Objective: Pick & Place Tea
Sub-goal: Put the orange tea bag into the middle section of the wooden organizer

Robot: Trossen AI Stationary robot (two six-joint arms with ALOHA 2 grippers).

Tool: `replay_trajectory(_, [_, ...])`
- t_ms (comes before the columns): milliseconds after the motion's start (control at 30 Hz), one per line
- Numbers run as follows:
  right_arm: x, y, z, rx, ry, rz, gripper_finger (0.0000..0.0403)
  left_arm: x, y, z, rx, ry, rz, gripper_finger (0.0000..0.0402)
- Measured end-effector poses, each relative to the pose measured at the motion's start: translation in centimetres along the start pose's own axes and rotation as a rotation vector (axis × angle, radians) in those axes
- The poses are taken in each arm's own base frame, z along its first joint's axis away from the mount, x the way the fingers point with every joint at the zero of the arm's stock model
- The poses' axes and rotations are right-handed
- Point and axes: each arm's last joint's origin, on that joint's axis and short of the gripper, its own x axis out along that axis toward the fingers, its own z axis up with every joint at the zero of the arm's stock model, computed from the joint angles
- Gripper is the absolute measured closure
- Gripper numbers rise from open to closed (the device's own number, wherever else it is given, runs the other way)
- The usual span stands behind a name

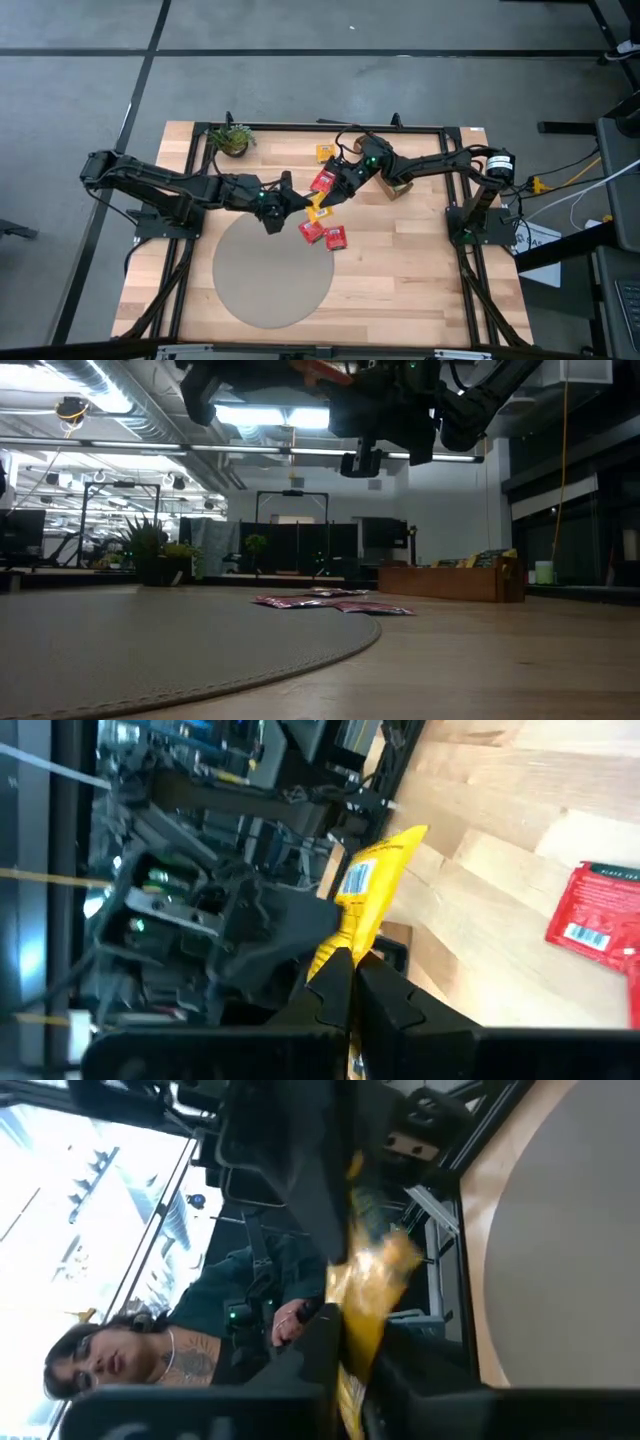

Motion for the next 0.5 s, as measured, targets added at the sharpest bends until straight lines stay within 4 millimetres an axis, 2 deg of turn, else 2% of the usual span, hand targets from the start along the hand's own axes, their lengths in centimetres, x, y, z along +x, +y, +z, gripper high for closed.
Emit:
replay_trajectory(300, [-0.2,-0.5,0.0,-0.057,0.011,-0.027,0.0256,-0.5,-1.1,0.4,-0.193,0.1,-0.049,0.0399])
replay_trajectory(500, [-0.7,-2.5,-0.4,-0.066,0.039,-0.15,0.0221,-1.4,-1.5,0.0,-0.451,0.157,-0.101,0.0399])
